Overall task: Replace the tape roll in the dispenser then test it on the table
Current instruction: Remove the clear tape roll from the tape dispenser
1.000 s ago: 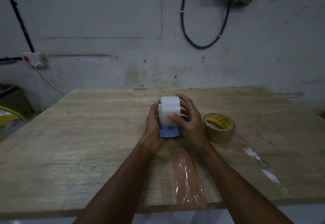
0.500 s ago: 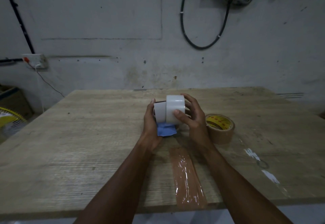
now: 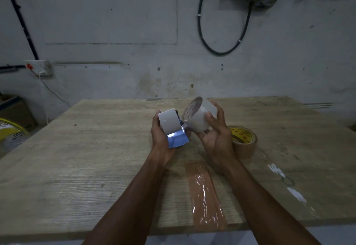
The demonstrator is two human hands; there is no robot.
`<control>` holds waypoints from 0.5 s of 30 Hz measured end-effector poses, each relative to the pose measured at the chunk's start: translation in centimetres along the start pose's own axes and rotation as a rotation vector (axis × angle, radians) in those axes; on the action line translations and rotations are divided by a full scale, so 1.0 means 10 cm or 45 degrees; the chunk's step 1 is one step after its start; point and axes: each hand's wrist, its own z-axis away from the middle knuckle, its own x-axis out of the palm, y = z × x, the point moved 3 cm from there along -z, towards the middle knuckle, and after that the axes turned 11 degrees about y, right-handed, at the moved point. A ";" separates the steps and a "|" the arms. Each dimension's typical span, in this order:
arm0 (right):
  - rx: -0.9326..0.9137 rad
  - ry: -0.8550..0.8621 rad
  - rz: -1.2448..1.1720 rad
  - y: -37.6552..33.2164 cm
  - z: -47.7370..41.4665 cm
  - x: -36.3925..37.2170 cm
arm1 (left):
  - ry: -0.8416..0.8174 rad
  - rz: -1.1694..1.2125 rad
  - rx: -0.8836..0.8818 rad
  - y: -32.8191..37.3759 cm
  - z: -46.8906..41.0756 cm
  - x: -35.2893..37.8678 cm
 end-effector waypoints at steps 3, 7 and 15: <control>0.114 0.005 -0.145 0.00 -0.01 -0.01 | 0.001 -0.017 0.037 0.00 0.02 0.00; 0.193 0.092 -0.212 -0.02 0.00 -0.02 | 0.017 -0.055 0.036 0.00 0.00 -0.02; 0.284 0.114 -0.207 -0.02 0.01 -0.01 | 0.045 -0.062 0.052 0.00 -0.02 -0.04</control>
